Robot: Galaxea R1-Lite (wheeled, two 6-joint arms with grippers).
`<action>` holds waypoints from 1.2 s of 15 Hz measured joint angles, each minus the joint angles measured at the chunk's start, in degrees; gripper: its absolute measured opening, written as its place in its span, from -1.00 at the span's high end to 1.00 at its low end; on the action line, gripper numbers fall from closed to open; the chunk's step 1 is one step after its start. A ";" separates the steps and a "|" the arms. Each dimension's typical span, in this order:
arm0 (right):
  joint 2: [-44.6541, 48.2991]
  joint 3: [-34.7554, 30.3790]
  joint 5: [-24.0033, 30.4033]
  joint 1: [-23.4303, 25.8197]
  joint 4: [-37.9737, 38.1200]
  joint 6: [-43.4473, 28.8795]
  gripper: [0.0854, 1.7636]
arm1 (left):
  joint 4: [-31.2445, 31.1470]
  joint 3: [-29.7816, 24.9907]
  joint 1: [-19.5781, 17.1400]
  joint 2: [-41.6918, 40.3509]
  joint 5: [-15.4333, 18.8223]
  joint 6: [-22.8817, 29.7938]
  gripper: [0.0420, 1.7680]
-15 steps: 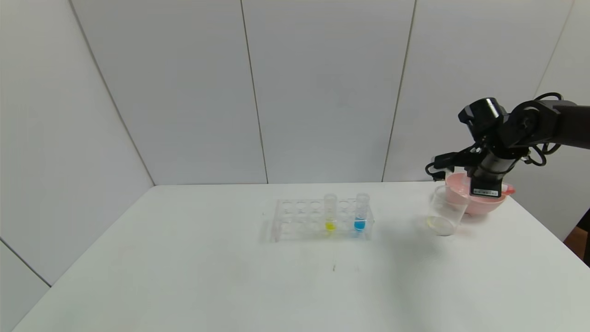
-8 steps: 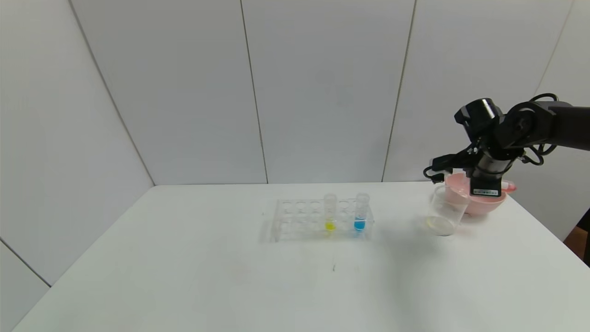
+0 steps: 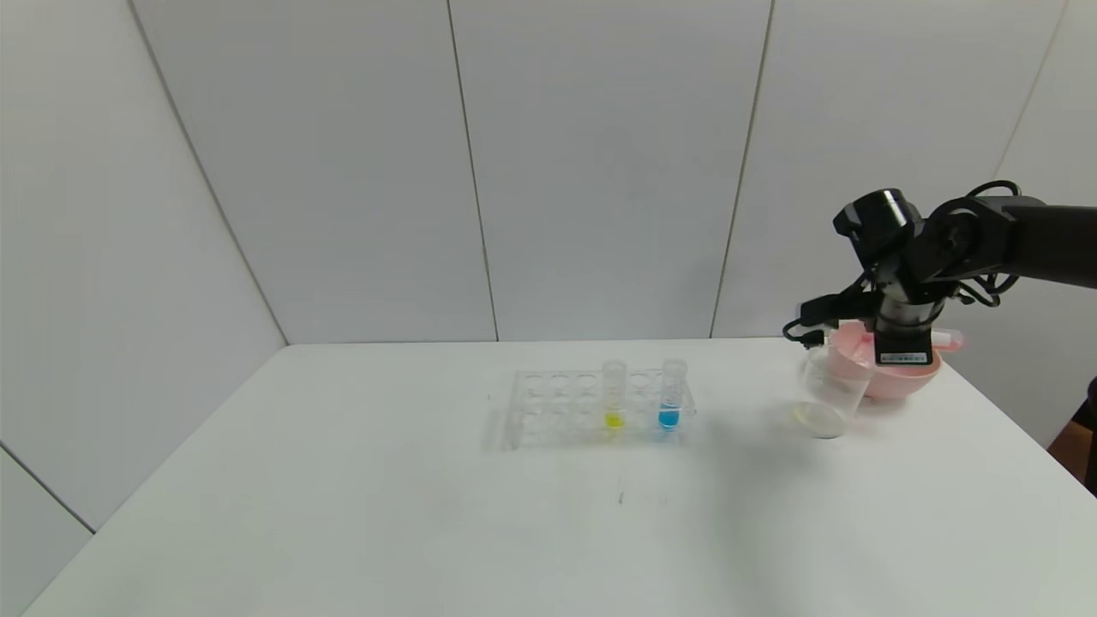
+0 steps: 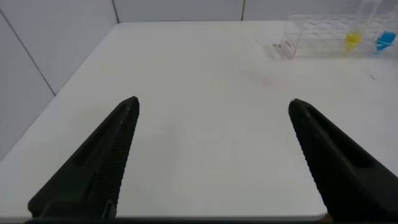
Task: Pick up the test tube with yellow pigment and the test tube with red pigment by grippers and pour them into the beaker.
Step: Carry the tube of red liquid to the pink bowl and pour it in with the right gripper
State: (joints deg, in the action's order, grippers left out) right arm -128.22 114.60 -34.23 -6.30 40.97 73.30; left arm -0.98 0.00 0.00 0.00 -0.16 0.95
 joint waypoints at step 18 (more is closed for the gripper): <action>0.07 0.00 -5.89 -2.12 -3.01 8.34 0.48 | 0.00 0.00 0.00 0.00 0.02 0.00 -0.94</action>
State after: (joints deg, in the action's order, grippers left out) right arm -128.15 114.60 -40.12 -8.42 37.96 81.64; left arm -0.98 0.00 0.00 0.00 -0.13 0.95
